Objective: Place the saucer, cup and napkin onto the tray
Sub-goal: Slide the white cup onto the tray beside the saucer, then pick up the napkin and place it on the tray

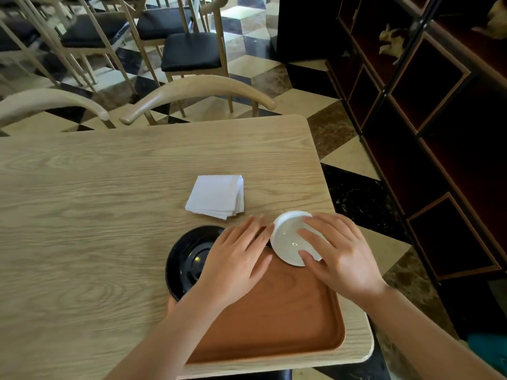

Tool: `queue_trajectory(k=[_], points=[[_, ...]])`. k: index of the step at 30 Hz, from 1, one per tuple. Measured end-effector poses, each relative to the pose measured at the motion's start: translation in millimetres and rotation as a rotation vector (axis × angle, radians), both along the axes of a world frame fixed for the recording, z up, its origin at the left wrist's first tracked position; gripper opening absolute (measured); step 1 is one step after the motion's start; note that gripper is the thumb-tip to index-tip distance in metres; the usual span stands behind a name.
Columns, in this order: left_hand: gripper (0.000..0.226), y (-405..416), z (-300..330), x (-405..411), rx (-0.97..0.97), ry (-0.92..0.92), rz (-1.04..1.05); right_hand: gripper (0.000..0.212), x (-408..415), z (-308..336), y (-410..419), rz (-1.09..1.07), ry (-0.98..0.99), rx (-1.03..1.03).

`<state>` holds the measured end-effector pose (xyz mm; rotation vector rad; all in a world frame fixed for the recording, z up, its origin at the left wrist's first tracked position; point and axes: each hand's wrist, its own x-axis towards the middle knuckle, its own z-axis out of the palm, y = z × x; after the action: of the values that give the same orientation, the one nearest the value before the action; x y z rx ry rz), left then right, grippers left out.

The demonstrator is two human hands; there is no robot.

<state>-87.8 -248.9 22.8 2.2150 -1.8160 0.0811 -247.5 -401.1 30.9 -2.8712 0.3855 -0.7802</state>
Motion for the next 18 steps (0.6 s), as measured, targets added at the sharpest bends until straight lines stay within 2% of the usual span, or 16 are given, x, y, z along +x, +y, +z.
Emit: queue_trajectory(k=[3, 6, 9, 12, 15, 18], points=[[0.043, 0, 7, 32, -0.027, -0.053, 0.036, 0.026, 50, 7, 2, 0.012, 0.024, 0.006], [0.040, -5, 9, 76, -0.016, -0.060, 0.140, 0.037, 104, 6, 2, -0.036, 0.155, 0.119], [0.047, -15, 2, 116, 0.137, -0.023, 0.253, 0.050, 149, -7, -5, -0.090, 0.364, 0.247], [0.052, -23, -18, 144, 0.345, -0.068, 0.259, 0.059, 179, -26, -11, -0.112, 0.581, 0.240], [0.054, -26, -34, 156, 0.462, -0.035, 0.251, 0.064, 193, -41, -11, -0.114, 0.706, 0.252], [0.054, -24, -43, 160, 0.491, 0.074, 0.279, 0.068, 202, -48, -9, -0.141, 0.778, 0.282]])
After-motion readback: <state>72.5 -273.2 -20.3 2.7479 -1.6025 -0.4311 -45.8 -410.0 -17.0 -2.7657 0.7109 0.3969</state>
